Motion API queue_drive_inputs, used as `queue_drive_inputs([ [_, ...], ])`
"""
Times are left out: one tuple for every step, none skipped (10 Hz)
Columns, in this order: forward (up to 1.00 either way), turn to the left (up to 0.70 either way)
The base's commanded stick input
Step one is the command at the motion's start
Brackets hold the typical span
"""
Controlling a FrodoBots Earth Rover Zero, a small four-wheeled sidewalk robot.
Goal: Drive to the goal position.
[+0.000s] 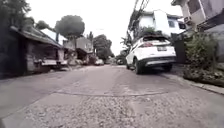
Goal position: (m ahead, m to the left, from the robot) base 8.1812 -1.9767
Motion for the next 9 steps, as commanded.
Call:
queue_drive_inputs([
  [1.00, 0.00],
  [1.00, 0.00],
  [1.00, 0.00],
  [1.00, 0.00],
  [1.00, 0.00],
  [1.00, 0.00],
  [1.00, 0.00],
  [1.00, 0.00],
  [1.00, 0.00],
])
